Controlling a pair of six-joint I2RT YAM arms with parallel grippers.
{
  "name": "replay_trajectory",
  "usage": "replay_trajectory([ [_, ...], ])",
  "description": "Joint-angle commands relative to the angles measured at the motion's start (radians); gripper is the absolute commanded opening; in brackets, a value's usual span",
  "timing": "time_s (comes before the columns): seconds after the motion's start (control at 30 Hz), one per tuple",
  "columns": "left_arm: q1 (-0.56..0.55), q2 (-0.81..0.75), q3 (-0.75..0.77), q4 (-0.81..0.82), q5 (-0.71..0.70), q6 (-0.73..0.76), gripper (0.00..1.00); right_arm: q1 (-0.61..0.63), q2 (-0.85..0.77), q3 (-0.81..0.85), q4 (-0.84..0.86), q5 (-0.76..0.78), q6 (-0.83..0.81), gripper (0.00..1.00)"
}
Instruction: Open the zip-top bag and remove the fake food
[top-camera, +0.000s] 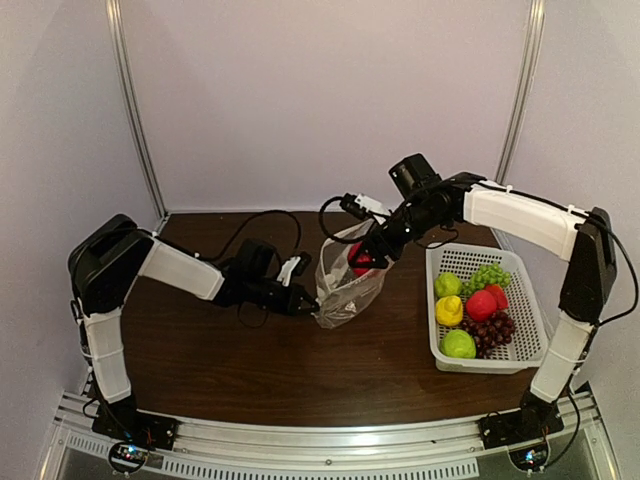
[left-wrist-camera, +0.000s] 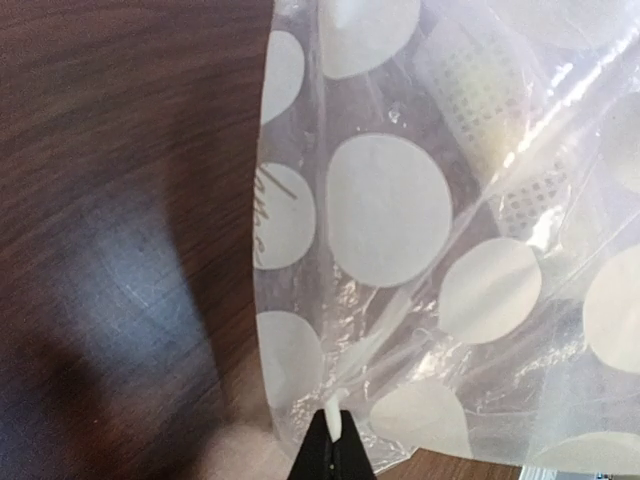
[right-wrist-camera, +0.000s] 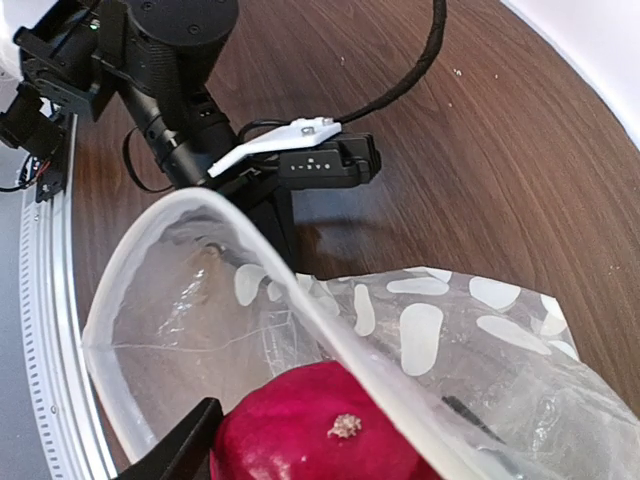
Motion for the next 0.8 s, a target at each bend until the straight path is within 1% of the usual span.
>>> replay_trajectory([
  [0.0, 0.008, -0.071, 0.001, -0.033, -0.023, 0.019, 0.00, -0.032, -0.096, -0.020, -0.043, -0.063, -0.027, 0.70],
  [0.1, 0.008, -0.099, 0.003, -0.041, -0.026, 0.022, 0.00, -0.051, -0.158, -0.041, -0.044, -0.134, -0.041, 0.71],
  [0.2, 0.008, -0.130, 0.010, -0.039, -0.021, 0.019, 0.00, -0.051, -0.179, -0.053, -0.074, -0.179, -0.074, 0.71],
  [0.33, 0.004, -0.168, 0.025, -0.005, 0.010, 0.000, 0.00, -0.041, -0.168, -0.099, -0.011, -0.139, -0.008, 0.71],
  [0.43, -0.001, -0.183, 0.053, -0.005, 0.018, 0.001, 0.00, -0.015, -0.131, -0.102, 0.014, -0.122, 0.003, 0.71],
  [0.6, -0.003, -0.185, 0.086, -0.041, 0.010, 0.014, 0.00, 0.019, -0.074, -0.026, 0.011, -0.082, 0.023, 0.72],
  [0.77, -0.002, -0.187, 0.084, -0.064, -0.029, 0.016, 0.00, 0.036, -0.058, 0.029, -0.058, -0.108, 0.001, 0.72],
])
